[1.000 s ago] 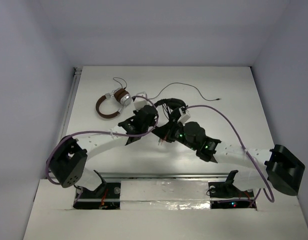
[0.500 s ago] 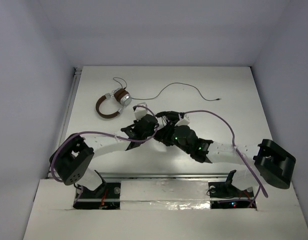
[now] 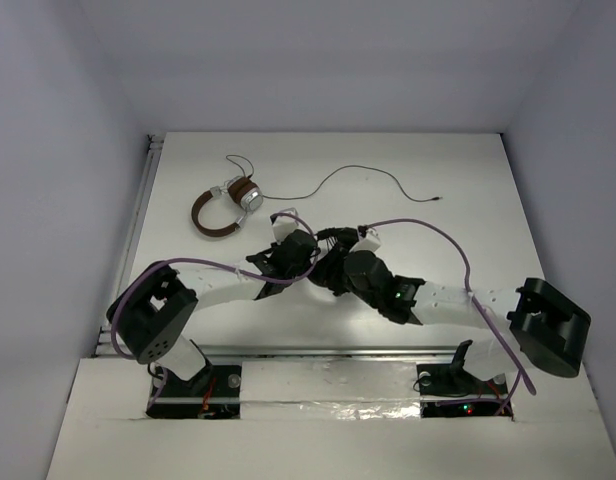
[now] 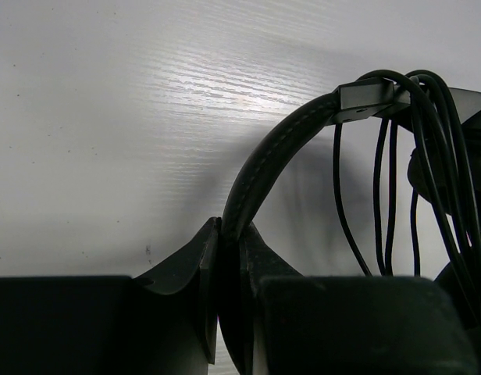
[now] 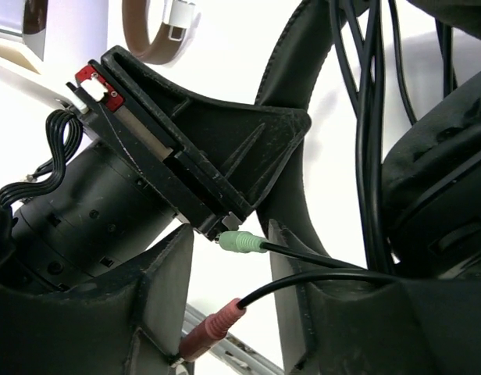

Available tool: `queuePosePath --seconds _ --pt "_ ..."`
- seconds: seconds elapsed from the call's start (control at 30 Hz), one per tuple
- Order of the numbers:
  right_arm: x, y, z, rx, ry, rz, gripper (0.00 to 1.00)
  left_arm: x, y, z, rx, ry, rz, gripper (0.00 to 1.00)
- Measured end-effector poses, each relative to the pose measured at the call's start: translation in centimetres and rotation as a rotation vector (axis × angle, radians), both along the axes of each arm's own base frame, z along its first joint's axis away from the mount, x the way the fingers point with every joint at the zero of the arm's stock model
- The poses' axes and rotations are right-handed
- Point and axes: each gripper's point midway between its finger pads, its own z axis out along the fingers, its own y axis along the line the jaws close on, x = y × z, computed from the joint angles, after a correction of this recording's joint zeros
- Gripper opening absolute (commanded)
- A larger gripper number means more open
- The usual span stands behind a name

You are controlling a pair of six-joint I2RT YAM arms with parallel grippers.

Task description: Wrap the headphones

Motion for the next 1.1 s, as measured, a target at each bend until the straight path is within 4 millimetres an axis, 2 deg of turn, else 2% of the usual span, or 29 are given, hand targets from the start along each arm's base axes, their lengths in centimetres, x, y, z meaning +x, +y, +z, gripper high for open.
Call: queuePosePath --seconds 0.13,0.27,0.43,0.57,0.6,0.63,0.67,0.7,0.73,0.8,0.87,0.97,1.1 --pt "0.0 -0.7 0.0 -0.039 -0.007 -0.01 0.58 -0.1 -0.3 0.0 -0.008 0.004 -0.014 0.0" --pt "0.0 -1.4 0.0 -0.071 -0.018 -0.015 0.56 -0.5 -0.6 -0.5 0.0 0.022 -0.039 0.0" --pt "1.2 -3.3 -0.7 -0.149 -0.031 -0.07 0.54 -1.5 -0.5 -2.5 0.041 0.083 -0.077 0.0" --pt "2.0 -4.1 -1.1 -0.195 -0.038 -0.094 0.47 -1.9 -0.5 -3.1 0.055 0.105 -0.091 0.0" --pt "2.1 -4.2 -1.1 -0.203 -0.04 -0.095 0.43 -1.9 -0.5 -3.2 0.053 0.106 -0.093 0.0" --pt "2.3 -4.3 -1.3 -0.212 -0.04 -0.099 0.34 -1.9 -0.5 -3.2 0.054 0.108 -0.094 0.0" --pt "2.3 -4.4 -1.5 -0.221 -0.041 -0.097 0.34 -2.0 -0.5 -3.3 0.055 0.109 -0.094 0.0" --pt "2.3 -4.4 -1.7 -0.23 -0.037 -0.095 0.34 -2.0 -0.5 -3.3 0.055 0.111 -0.096 0.0" --pt "2.3 -4.4 -1.8 -0.24 -0.036 -0.09 0.41 -2.0 -0.5 -3.4 0.055 0.111 -0.096 0.0" --pt "2.3 -4.2 -1.7 -0.246 -0.037 -0.077 0.45 -1.9 -0.6 -3.4 0.056 0.109 -0.097 0.0" --pt "2.4 -3.8 -1.0 -0.248 -0.043 -0.054 0.49 -1.6 -0.6 -3.4 0.066 0.106 -0.094 0.0" --pt "2.1 -3.2 1.4 -0.222 -0.068 -0.015 0.56 -0.4 -1.3 -3.4 0.083 0.091 -0.088 0.0" --pt "1.2 -4.4 4.6 -0.202 -0.102 0.011 0.59 1.2 -1.9 -3.3 0.09 0.071 -0.074 0.0"
